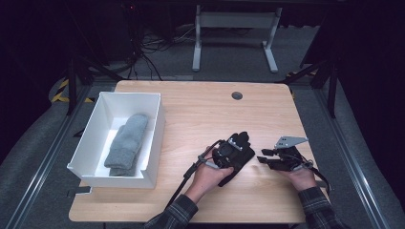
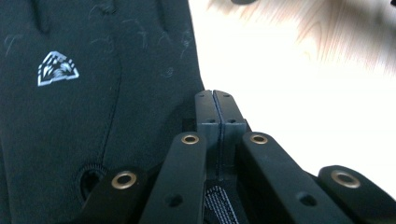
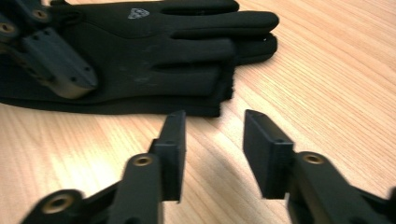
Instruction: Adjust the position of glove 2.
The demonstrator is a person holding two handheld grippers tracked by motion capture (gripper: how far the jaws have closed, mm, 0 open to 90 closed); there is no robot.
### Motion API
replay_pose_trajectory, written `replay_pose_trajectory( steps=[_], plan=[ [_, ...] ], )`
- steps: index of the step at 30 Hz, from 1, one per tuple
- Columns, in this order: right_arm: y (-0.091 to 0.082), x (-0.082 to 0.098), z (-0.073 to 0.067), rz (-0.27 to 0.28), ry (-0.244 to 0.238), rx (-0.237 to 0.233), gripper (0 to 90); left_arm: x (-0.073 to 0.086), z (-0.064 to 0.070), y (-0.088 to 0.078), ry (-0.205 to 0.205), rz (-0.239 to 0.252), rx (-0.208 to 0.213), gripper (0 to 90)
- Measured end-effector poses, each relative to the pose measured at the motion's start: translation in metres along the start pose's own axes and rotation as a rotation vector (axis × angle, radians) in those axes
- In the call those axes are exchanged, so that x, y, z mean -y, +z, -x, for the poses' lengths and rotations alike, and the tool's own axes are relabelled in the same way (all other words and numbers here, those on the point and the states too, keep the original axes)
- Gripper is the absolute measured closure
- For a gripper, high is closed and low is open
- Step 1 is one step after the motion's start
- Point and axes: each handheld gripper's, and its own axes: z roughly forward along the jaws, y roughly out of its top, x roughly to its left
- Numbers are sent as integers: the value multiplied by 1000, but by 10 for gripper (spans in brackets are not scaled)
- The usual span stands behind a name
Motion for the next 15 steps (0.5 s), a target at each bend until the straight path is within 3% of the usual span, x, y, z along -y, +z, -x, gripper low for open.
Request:
replay_pose_trajectory(
  steps=[8,11,15],
  plan=[
    [6,2,3,-17,20,33,378,21,-1,-19,33,-26,-44,900],
    [9,3,4,-28,16,36,335,27,-2,-27,62,-3,-52,900],
    [11,4,5,-26,21,55,300,24,-4,-38,108,21,-73,766]
  ],
)
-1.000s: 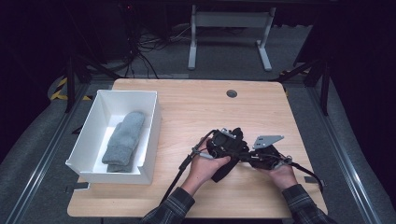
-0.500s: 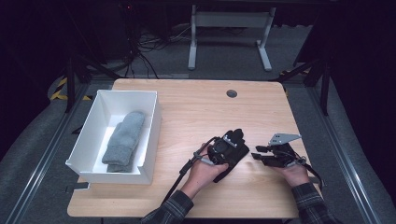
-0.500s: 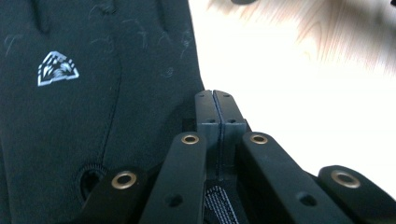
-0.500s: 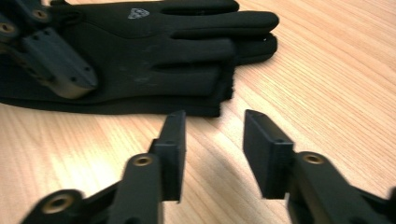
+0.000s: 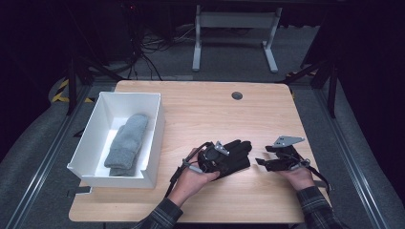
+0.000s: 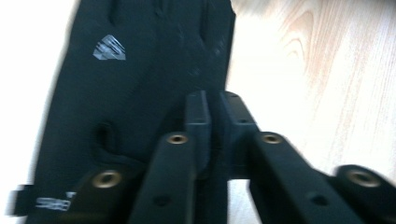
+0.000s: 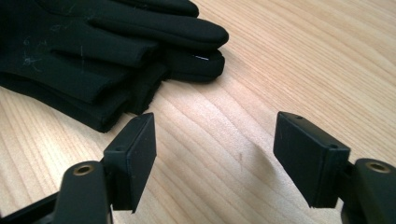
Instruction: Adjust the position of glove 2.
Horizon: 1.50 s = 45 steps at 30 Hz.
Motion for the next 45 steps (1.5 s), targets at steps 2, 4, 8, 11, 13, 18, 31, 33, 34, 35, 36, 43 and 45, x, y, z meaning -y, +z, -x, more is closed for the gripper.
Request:
replay_pose_trajectory(
  steps=[2,4,8,11,13,18,31,33,34,35,36,43,45],
  plan=[
    [0,0,0,1,0,8,293,-3,-5,-5,39,4,-27,714],
    [1,4,3,8,13,2,293,-6,-13,-11,60,11,-43,623],
    [2,9,11,-3,31,17,285,-11,-26,-12,86,-3,-60,510],
    [2,10,12,3,34,26,285,-13,-32,-9,85,-16,-63,431],
    [3,11,11,8,25,27,271,-13,-37,-4,86,-26,-54,407],
    [3,12,10,19,23,26,269,-12,-44,6,99,-66,-38,396],
    [3,14,9,40,18,24,287,-7,-51,18,51,-79,-10,283],
    [3,14,8,41,18,25,287,-7,-51,18,48,-75,4,313],
    [3,14,8,42,18,25,287,-6,-51,18,45,-76,11,332],
    [3,15,8,44,19,25,288,-6,-50,18,38,-77,22,403],
    [3,15,8,44,19,25,288,-6,-50,18,34,-75,38,403],
    [3,15,8,49,18,27,293,-7,-44,16,-4,-102,82,648],
    [3,16,8,51,18,25,295,-8,-43,15,-6,-111,77,672]
  ],
)
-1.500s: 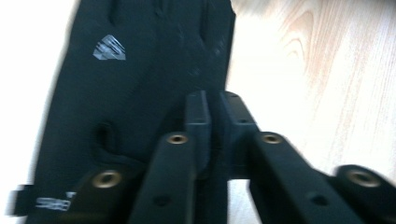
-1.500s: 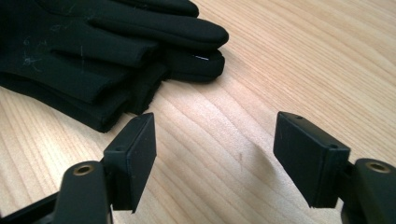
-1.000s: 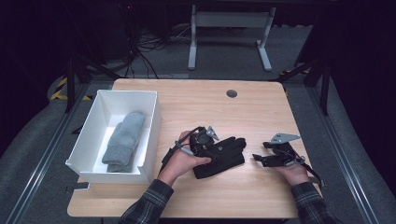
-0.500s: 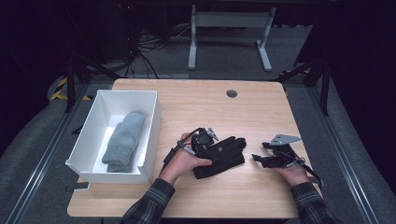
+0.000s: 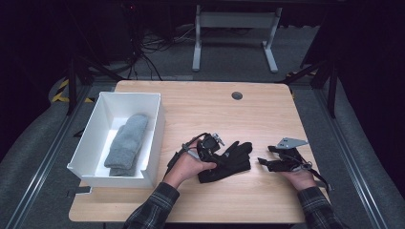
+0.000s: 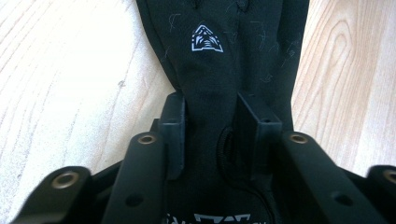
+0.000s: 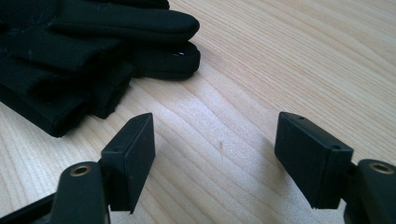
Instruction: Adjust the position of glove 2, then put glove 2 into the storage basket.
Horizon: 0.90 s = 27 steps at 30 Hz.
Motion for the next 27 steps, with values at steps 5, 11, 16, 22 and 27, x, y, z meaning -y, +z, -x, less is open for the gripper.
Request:
replay_pose_trajectory(
  steps=[5,11,16,22,27],
  plan=[
    [0,0,0,1,-2,-1,296,-1,2,-5,-8,-12,-2,695],
    [0,0,0,1,-6,-3,302,-3,9,-16,-1,-8,-30,696],
    [0,0,0,2,-11,-4,308,-5,13,-29,-14,6,-51,696],
    [0,0,0,2,-16,-17,289,-8,17,-55,-49,51,-76,696],
    [0,0,0,-3,-14,-19,255,-12,20,-83,-57,77,-99,695]
  ],
)
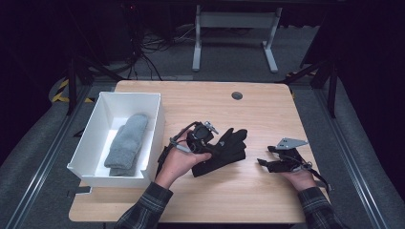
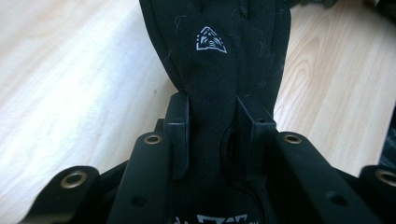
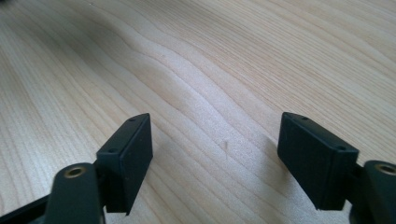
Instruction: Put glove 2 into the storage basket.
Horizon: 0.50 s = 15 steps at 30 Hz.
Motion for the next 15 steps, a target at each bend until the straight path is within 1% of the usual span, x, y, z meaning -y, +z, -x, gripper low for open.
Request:
replay_pose_trajectory(
  steps=[3,5,7,9,12,15],
  plan=[
    [1,0,0,-6,5,7,223,-2,-1,-16,-14,20,-14,695],
    [1,0,0,-9,6,10,209,-3,-3,-30,-32,35,-26,695],
    [1,0,1,-13,12,15,183,-3,-4,-38,-42,42,-33,695],
    [1,-1,1,-18,17,19,159,-3,-7,-50,-54,56,-52,695],
    [2,-1,1,-20,18,23,156,0,-13,-69,-78,73,-77,695],
    [2,-1,1,-20,17,23,156,4,-19,-85,-108,98,-94,695]
  ],
)
